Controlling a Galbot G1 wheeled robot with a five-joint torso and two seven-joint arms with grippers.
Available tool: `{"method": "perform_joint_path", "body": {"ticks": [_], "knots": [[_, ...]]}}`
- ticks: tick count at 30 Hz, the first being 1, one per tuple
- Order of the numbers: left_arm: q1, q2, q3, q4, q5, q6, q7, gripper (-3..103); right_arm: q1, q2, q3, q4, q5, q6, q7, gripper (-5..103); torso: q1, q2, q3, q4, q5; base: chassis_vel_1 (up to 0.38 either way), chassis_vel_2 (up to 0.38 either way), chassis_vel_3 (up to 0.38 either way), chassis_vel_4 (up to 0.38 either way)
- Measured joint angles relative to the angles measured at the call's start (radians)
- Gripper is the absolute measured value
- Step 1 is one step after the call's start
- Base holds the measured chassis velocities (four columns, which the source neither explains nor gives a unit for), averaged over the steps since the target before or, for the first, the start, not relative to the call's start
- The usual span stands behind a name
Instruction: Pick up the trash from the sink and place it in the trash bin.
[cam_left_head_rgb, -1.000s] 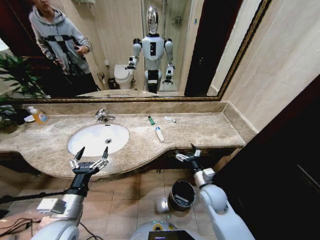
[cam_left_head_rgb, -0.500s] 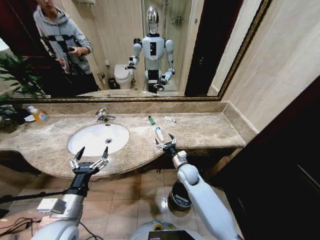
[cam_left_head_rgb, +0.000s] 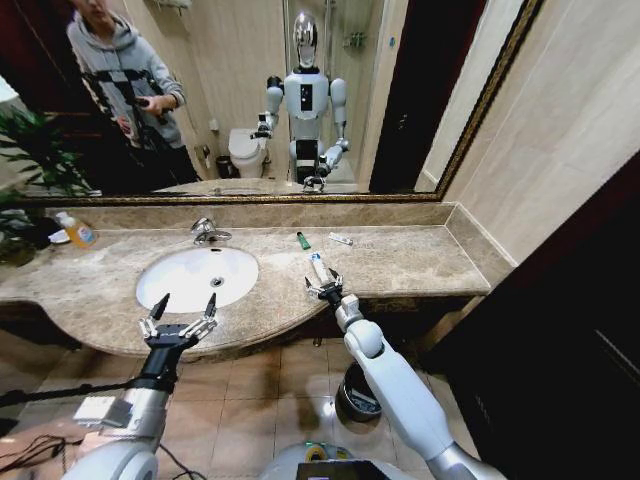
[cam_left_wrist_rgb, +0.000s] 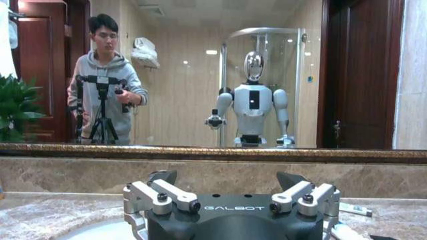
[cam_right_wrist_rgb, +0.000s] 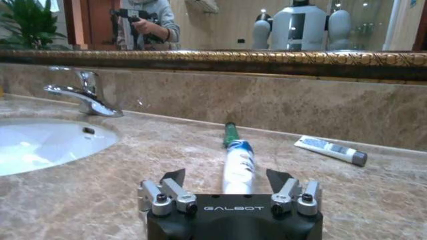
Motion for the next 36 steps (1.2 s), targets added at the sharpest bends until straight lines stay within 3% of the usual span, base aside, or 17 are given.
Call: {"method": "perform_joint_path", "body": {"ticks": [6, 8, 21, 33, 36], "knots": [[0.0, 0.0, 0.0, 0.0, 0.0, 0.0, 0.0, 100, 0.002, 0.002, 0.013, -0.024, -0.029, -0.003, 0.001, 65, 0.0, 0.0, 0.0, 0.0, 0.0001, 0.0, 0.0, 0.0, 0.0], [0.0, 0.0, 0.0, 0.0, 0.0, 0.0, 0.0, 100, 0.002, 0.001, 0.013, -0.025, -0.031, -0.003, 0.001, 65, 0.0, 0.0, 0.0, 0.0, 0.0001, 0.0, 0.0, 0.0, 0.0], [0.0, 0.0, 0.0, 0.0, 0.0, 0.0, 0.0, 100, -0.02, -0.01, 0.031, -0.004, -0.024, -0.006, 0.002, 26, 0.0, 0.0, 0.0, 0.0, 0.0001, 0.0, 0.0, 0.0, 0.0], [0.0, 0.0, 0.0, 0.0, 0.0, 0.0, 0.0, 100, -0.075, -0.038, 0.069, 0.062, 0.002, 0.017, 0.0, 25, 0.0, 0.0, 0.0, 0.0, 0.0001, 0.0, 0.0, 0.0, 0.0], [0.0, 0.0, 0.0, 0.0, 0.0, 0.0, 0.0, 100, -0.117, -0.048, 0.101, 0.108, 0.011, 0.052, -0.015, 25, 0.0, 0.0, 0.0, 0.0001, 0.0002, 0.0, 0.0, 0.0, 0.0]]}}
